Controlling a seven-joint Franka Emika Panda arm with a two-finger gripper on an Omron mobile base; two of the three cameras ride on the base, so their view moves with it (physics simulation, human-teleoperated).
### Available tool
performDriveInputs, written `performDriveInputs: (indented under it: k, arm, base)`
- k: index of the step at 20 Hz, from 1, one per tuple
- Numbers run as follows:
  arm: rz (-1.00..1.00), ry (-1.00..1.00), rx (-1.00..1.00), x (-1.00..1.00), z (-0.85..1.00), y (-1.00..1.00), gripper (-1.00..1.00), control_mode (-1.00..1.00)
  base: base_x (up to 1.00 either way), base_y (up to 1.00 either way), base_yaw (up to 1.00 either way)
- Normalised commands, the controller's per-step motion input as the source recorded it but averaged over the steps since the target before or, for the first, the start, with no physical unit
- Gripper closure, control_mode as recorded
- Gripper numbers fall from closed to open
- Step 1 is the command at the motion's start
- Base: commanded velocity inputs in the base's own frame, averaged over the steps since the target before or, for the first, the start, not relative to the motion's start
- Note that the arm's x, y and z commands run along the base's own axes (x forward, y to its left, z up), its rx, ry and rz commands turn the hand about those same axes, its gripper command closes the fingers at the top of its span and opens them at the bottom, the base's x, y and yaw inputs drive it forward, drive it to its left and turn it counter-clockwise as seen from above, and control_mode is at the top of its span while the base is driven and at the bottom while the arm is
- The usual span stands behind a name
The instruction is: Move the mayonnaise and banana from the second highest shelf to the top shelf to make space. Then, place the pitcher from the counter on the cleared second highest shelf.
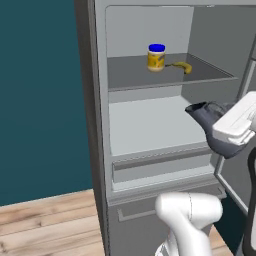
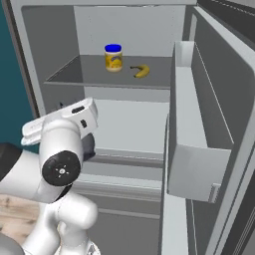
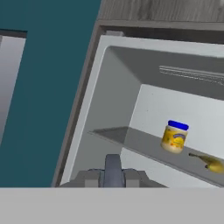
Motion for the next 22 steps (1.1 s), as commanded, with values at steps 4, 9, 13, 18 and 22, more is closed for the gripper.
performDriveInputs:
  k: [4,9,13,18,22]
  arm:
    - [-0.05,0.00,-0.04,0.30,-0.80,0.29,1.00,-1.00]
    - [-0.05,0.00,-0.01,0.49,-0.61,0.39,1.00,-1.00]
    - [-0.07,-0.01,0.00,0.52,-0.45,0.38,1.00,-1.00]
    - [-0.09,-0.09,0.01,0.36,-0.37,0.23,1.00,-1.00]
    - [-0.10,-0.14,0.08,0.28,-0.38,0.08,1.00,-1.00]
  base:
    - [0.00,0.00,0.00]
    - [0.00,0.00,0.00]
    - [0.00,0.00,0.00]
    - [0.00,0.00,0.00]
    - [0.00,0.00,0.00]
